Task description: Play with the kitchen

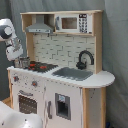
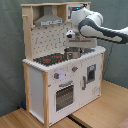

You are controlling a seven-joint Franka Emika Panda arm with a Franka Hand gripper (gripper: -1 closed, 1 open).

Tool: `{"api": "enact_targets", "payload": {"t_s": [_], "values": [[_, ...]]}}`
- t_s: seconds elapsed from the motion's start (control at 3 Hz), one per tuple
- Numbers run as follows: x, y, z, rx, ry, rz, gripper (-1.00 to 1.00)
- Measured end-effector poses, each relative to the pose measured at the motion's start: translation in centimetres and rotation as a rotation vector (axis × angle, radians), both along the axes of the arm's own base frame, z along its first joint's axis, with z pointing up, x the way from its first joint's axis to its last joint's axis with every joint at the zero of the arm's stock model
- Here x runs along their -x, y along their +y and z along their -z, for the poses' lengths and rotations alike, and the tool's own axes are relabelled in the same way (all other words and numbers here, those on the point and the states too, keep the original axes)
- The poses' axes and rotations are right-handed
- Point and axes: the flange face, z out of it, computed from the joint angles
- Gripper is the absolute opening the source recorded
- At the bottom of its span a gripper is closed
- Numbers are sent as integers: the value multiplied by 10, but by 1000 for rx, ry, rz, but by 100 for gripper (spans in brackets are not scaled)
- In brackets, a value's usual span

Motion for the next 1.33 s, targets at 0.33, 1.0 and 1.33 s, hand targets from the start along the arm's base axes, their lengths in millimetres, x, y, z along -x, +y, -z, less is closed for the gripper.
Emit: {"api": "enact_targets", "payload": {"t_s": [0.33, 1.0, 1.33], "values": [[3, -20, 3, -20, 1, 0, -100], [6, -35, 22, -53, -28, -16, -100], [-1, -65, 1, -78, -79, -3, -100]]}}
